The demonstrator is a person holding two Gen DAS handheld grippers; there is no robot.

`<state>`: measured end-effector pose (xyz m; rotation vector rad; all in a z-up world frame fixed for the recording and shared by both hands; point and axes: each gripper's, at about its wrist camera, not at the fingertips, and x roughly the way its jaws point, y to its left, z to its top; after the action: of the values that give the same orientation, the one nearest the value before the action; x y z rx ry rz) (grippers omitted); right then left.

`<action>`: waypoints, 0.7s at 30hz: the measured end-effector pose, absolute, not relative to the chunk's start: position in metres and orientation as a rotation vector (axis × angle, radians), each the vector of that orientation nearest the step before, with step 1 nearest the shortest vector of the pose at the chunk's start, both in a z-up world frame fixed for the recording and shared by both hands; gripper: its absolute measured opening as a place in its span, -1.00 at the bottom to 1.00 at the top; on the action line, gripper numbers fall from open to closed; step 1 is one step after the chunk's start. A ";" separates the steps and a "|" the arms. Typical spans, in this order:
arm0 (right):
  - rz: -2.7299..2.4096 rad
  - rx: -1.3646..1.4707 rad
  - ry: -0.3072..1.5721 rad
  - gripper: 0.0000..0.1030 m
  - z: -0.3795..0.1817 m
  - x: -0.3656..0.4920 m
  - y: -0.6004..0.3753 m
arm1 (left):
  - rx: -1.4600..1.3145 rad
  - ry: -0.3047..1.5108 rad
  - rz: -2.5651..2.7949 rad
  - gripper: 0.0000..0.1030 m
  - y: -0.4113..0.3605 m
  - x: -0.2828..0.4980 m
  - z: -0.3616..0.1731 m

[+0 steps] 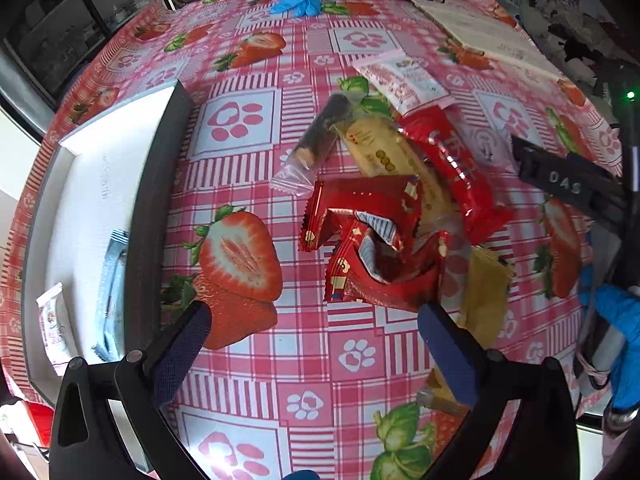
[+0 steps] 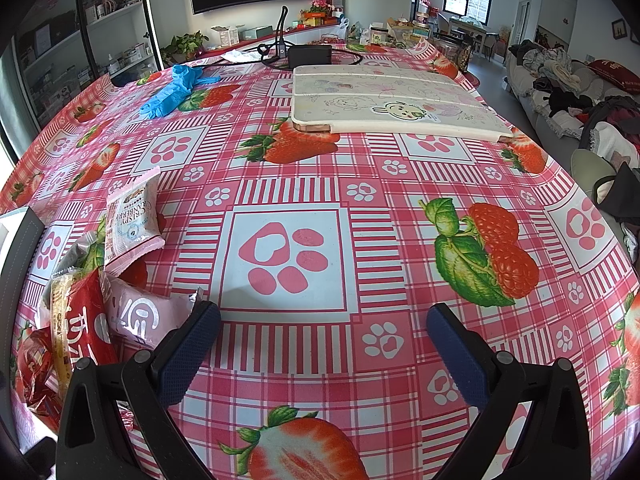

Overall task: Organize snacks
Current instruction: 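Move the right tool to the pink packet and grasp it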

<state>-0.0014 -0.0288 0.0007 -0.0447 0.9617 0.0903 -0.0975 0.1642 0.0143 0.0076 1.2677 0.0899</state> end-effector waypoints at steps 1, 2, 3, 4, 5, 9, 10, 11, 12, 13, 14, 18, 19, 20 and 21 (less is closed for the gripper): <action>0.091 -0.044 0.961 1.00 0.001 -0.001 -0.029 | 0.007 1.273 0.091 1.00 0.165 -0.095 0.010; 0.090 -0.043 0.962 1.00 0.001 -0.001 -0.029 | 0.010 1.273 0.098 1.00 0.165 -0.093 0.007; 0.089 -0.040 0.964 1.00 0.001 0.001 -0.030 | -0.004 1.256 0.097 1.00 0.167 -0.092 0.006; 0.098 -0.041 0.977 1.00 0.001 0.002 -0.031 | -0.001 1.243 0.114 1.00 0.169 -0.089 0.007; 0.126 -0.054 1.002 1.00 0.003 0.003 -0.031 | 0.012 1.229 0.133 1.00 0.172 -0.086 0.008; 0.173 0.018 1.085 1.00 0.016 -0.018 -0.047 | 0.029 1.203 0.165 1.00 0.184 -0.084 0.013; 0.183 0.044 1.076 1.00 0.021 -0.025 -0.050 | 0.022 1.201 0.159 1.00 0.186 -0.085 0.014; 0.190 0.051 1.066 1.00 0.025 -0.030 -0.051 | 0.021 1.204 0.156 1.00 0.186 -0.085 0.013; 0.196 0.042 1.059 1.00 0.027 -0.032 -0.048 | 0.029 1.210 0.152 1.00 0.185 -0.084 0.012; 0.205 0.010 1.049 1.00 0.031 -0.034 -0.042 | 0.038 1.210 0.149 1.00 0.183 -0.084 0.012; 0.216 -0.036 1.042 1.00 0.032 -0.034 -0.034 | 0.045 1.209 0.146 1.00 0.181 -0.083 0.012; 0.272 -0.215 1.048 1.00 0.028 -0.029 0.003 | 0.062 1.187 0.119 1.00 0.171 -0.083 0.016; 0.290 -0.237 1.047 1.00 0.027 -0.027 0.011 | 0.072 1.194 0.121 1.00 0.170 -0.081 0.012; 0.303 -0.255 1.046 1.00 0.026 -0.023 0.018 | 0.061 1.196 0.115 1.00 0.171 -0.081 0.010; 0.314 -0.275 1.038 1.00 0.025 -0.021 0.024 | 0.027 1.185 0.111 1.00 0.175 -0.080 0.010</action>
<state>-0.0215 0.0241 0.0248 -0.2750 1.0383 0.3141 -0.0803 0.1749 0.0100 0.0266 1.1846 0.1113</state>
